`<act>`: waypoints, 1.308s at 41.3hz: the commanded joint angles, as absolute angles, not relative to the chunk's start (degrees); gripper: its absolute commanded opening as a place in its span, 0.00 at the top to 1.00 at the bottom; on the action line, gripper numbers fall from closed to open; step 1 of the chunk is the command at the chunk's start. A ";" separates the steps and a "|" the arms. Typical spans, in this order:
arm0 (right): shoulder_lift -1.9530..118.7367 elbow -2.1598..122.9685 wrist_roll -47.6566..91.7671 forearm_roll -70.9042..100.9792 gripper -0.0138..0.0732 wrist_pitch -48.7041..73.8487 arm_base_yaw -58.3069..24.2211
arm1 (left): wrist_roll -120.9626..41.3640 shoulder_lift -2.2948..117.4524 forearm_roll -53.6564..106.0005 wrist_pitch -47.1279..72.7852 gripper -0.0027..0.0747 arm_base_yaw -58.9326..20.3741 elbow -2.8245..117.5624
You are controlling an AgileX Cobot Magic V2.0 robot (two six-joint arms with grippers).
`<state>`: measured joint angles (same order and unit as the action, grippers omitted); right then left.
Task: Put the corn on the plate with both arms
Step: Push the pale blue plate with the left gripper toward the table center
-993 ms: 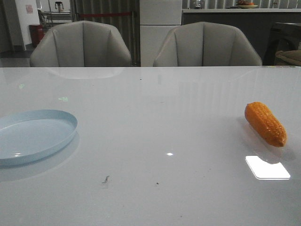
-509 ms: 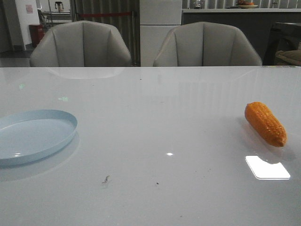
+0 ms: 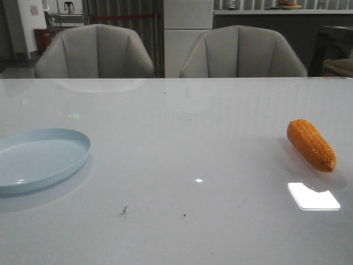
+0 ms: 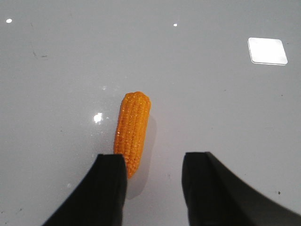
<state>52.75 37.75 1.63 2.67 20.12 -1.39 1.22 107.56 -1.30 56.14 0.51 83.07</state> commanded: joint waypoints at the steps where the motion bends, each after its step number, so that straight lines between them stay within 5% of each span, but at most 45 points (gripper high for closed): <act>1: 52.45 39.95 1.59 2.90 0.37 16.47 -1.02 | 1.85 108.40 -0.40 57.02 0.36 0.57 86.24; 20: 52.45 39.95 1.59 2.90 0.37 16.80 -1.02 | 1.85 114.39 0.00 58.06 0.42 0.57 86.33; 32: 52.45 39.95 1.59 2.90 0.37 16.80 -1.02 | 1.29 114.39 0.87 57.95 0.86 0.57 86.33; 54: 52.45 39.95 1.59 2.90 0.37 16.80 -1.02 | -0.94 113.85 6.12 66.34 0.84 -0.93 97.74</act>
